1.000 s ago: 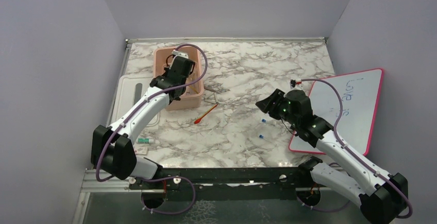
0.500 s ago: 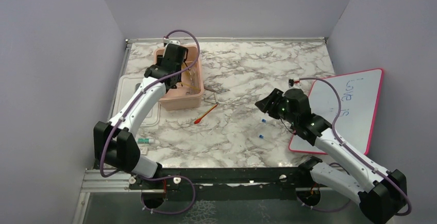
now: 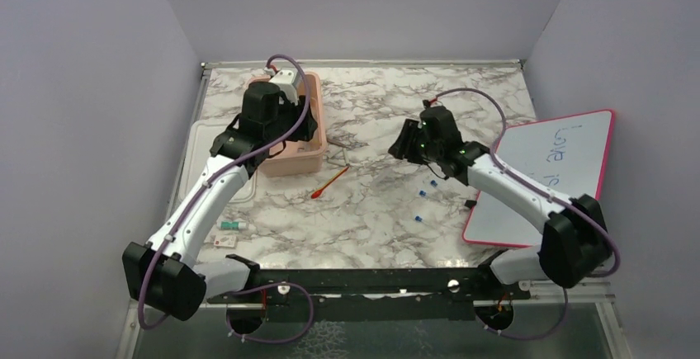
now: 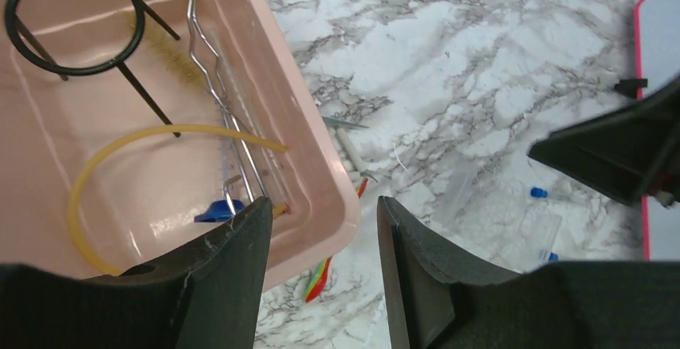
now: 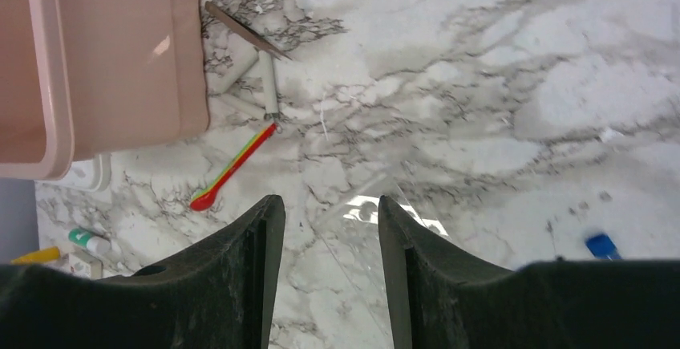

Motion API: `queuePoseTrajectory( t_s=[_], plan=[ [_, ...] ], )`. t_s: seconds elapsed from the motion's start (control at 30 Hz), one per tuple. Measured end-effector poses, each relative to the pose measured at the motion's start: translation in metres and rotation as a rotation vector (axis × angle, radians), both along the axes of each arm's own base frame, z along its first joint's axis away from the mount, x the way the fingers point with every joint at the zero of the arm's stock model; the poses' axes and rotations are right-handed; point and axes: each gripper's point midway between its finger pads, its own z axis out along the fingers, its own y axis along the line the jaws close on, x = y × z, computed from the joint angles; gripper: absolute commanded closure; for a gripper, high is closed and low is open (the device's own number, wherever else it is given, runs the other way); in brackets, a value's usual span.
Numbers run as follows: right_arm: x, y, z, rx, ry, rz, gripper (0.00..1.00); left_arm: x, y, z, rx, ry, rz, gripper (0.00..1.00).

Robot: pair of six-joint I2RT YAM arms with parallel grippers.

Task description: Organize the chemistry lab equipment

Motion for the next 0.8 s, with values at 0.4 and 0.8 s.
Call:
queuePoseTrajectory(
  t_s=[0.4, 0.8],
  plan=[
    [0.053, 0.106, -0.079, -0.230, 0.087, 0.262, 0.51, -0.021, 0.008, 0.014, -0.062, -0.145, 0.008, 0.46],
    [0.067, 0.123, -0.108, -0.336, 0.115, 0.359, 0.54, -0.015, 0.021, 0.015, -0.039, -0.178, 0.084, 0.46]
  ],
)
